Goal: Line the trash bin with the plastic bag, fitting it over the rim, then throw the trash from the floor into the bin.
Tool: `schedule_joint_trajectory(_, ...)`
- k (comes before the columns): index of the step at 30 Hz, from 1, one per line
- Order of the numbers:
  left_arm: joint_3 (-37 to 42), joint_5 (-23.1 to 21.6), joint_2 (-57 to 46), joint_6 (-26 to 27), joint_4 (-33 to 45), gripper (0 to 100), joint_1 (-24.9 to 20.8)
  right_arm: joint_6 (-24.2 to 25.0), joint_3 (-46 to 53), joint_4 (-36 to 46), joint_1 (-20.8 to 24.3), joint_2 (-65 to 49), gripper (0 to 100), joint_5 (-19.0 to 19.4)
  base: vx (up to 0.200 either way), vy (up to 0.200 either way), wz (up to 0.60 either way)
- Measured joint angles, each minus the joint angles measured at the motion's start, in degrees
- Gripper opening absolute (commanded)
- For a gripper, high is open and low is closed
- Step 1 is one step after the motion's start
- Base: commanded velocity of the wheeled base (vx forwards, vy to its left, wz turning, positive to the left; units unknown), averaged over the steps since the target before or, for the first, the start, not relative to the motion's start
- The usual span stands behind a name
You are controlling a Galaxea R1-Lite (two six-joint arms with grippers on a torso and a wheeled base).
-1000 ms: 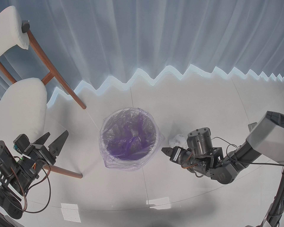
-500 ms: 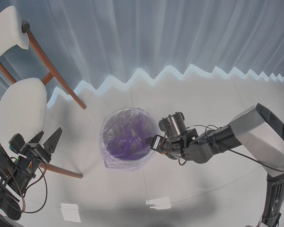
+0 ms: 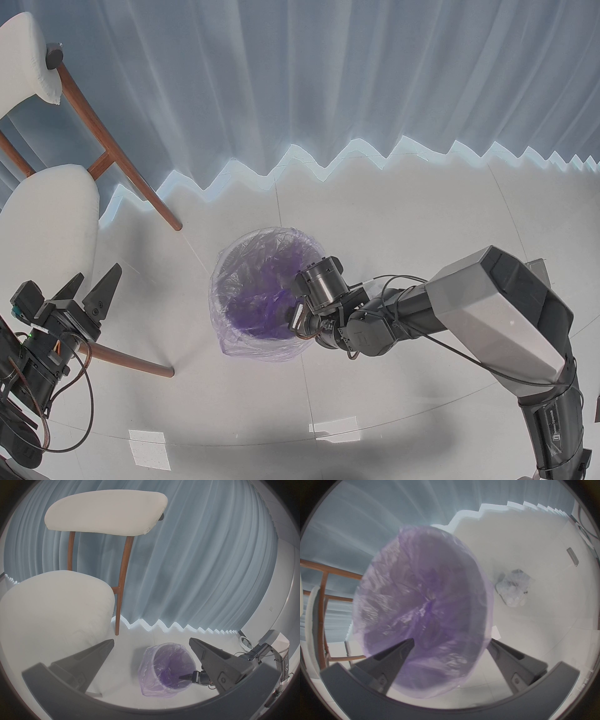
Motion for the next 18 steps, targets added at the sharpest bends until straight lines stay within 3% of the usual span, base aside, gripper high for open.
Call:
schedule_joint_trajectory(10,0.0,-0.1,-0.1,0.1,0.1,100,0.0,-1.3,-2.0,2.0,-0.9,1.9,0,-3.1,0.000,0.000,0.00)
schedule_joint_trajectory(18,0.0,-0.1,-0.1,0.1,0.1,100,-0.1,-15.0,-2.0,1.8,-4.8,-0.9,0,-2.8,0.000,0.000,0.00)
